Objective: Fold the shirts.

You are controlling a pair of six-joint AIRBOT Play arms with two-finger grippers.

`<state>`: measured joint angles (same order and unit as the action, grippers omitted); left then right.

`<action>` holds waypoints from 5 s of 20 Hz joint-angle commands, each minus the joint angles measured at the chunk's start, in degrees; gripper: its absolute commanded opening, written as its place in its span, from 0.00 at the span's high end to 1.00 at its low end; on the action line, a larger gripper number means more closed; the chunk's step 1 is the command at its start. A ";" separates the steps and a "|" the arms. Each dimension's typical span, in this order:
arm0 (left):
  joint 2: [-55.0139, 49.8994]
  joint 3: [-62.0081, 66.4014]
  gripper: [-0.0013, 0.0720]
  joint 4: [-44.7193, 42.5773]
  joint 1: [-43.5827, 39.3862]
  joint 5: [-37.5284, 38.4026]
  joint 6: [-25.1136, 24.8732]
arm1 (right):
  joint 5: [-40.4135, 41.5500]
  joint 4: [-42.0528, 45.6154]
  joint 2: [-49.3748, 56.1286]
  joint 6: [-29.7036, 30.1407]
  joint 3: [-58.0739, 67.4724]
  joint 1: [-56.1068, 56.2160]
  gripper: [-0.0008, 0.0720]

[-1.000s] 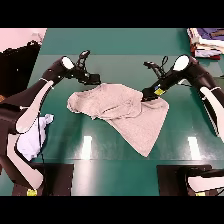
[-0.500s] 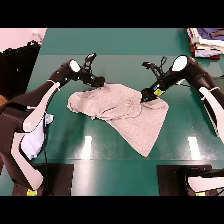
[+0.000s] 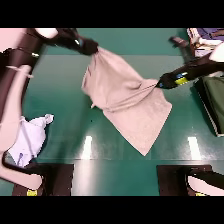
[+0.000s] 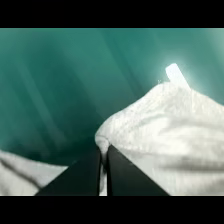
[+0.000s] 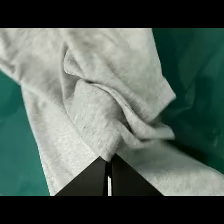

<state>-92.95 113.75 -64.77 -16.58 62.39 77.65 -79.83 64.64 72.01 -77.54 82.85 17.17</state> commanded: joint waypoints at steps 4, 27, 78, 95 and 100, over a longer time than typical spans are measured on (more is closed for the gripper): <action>27.23 1.77 0.95 -2.32 -0.04 6.01 1.49 | 0.24 -0.02 -20.11 0.00 4.63 -6.62 0.98; 12.24 -27.50 0.95 -20.72 1.66 4.52 7.87 | -6.71 2.95 13.88 -3.10 11.91 -2.64 0.97; 24.28 -66.71 0.95 11.02 11.91 -6.14 0.92 | -9.81 17.14 -10.23 0.31 -16.83 -14.32 0.43; 24.26 -65.55 0.95 11.23 11.91 -6.40 -0.09 | 11.32 26.86 -28.13 13.73 -51.78 -9.25 0.35; 24.26 -65.55 0.95 11.23 11.91 -6.32 -0.09 | 11.74 26.82 -24.94 13.73 -51.78 -5.44 0.38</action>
<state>-68.73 48.14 -53.54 -4.67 55.99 77.56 -68.62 90.52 45.28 -63.92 31.33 9.82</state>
